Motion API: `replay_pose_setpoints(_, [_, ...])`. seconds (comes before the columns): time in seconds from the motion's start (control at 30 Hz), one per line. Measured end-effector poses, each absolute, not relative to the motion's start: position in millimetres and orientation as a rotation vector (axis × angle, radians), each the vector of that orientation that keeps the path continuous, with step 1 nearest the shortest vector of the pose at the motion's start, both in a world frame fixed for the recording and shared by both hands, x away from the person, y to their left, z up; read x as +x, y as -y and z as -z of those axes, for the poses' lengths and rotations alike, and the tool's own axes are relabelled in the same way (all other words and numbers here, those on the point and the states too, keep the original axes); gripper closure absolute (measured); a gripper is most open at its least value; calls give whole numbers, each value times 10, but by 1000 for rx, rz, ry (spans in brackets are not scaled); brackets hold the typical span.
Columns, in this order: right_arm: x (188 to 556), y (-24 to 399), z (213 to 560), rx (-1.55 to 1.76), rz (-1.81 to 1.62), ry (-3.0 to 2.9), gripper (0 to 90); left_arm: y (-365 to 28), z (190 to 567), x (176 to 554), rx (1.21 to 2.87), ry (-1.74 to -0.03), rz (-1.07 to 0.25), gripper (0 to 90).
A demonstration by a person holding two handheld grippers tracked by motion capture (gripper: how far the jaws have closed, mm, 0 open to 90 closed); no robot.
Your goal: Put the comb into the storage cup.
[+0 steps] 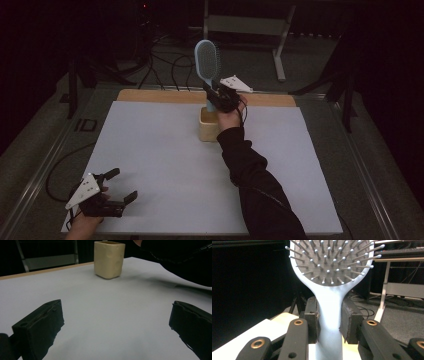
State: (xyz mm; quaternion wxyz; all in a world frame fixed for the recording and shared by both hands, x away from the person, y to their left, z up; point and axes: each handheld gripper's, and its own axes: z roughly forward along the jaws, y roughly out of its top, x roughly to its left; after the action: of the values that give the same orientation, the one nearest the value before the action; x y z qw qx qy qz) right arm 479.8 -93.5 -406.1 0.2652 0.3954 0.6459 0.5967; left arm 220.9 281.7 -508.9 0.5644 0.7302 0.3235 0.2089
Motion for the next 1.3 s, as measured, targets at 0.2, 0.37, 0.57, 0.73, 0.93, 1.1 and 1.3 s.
replay_pose_setpoints(0.2, [4772,959,4166,1103,-1610,-1754,704,-2816,5089,2210,1718,-761,-492,0])
replay_pose_setpoints(0.37, [4767,963,4237,1118,-1596,-1763,703,-2816,5090,2211,1717,-763,-491,0])
replay_pose_setpoints(0.57, [4742,977,4318,1127,-1569,-1769,704,-2817,5091,2213,1718,-762,-490,0])
replay_pose_setpoints(0.73, [4720,995,4361,1124,-1564,-1777,703,-2815,5091,2212,1718,-762,-489,0])
replay_pose_setpoints(0.93, [4704,1000,4419,1143,-1525,-1772,702,-2813,5093,2213,1719,-761,-487,0])
replay_pose_setpoints(1.1, [4688,1027,4471,1141,-1531,-1787,701,-2811,5094,2214,1719,-762,-484,0])
replay_pose_setpoints(1.3, [4654,1039,4534,1095,-1519,-1808,699,-2812,5095,2215,1722,-761,-486,0])
